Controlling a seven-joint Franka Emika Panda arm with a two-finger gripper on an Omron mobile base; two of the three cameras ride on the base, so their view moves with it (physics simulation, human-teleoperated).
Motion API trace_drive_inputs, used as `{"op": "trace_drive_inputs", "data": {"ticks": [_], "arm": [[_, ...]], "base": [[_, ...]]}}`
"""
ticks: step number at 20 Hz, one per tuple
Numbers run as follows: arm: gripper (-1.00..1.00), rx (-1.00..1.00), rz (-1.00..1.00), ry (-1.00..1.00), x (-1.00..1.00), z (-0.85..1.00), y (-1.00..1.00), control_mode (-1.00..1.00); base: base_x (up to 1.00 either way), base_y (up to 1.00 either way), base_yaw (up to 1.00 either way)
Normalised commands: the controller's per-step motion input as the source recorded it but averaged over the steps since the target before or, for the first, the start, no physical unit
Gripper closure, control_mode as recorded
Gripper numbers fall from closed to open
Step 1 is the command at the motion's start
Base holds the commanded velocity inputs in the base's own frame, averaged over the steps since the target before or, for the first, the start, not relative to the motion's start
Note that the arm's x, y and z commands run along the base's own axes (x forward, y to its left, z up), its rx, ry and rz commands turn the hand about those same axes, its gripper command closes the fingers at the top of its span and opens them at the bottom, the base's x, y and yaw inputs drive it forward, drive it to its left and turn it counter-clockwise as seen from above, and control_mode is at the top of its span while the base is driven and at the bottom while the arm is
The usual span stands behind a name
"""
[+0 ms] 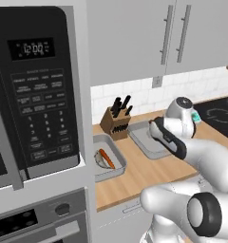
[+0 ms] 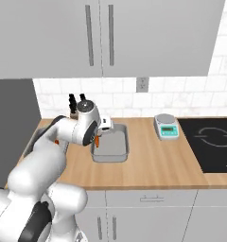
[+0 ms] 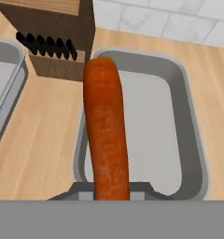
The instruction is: Place one carrot and one fish in each tupperware on the nearby counter, to pack two identical lunches.
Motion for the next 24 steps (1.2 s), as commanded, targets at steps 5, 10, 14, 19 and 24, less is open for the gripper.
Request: {"op": "trace_drive_inputs", "data": {"ticks": [5,10,14,19,24], "arm": [[1.0,0.0,0.05,0.0,0.48,-0.46,0.0,-1.0],[1.0,0.0,0.01,0.02,0.21,-0.5,-0.01,-1.0],[1.0,0.0,0.0,0.04,0.18,-0.36,0.0,-1.0],[-1.0,0.0,0.0,0.05,0.47,-0.21,-0.02,-1.0],[-1.0,0.0,0.0,0.05,0.68,-0.23,-0.04,-1.0]], "base": [[0.0,0.0,0.0],[0.0,0.0,0.0],[0.0,0.0,0.0],[0.0,0.0,0.0],[0.0,0.0,0.0]]}}
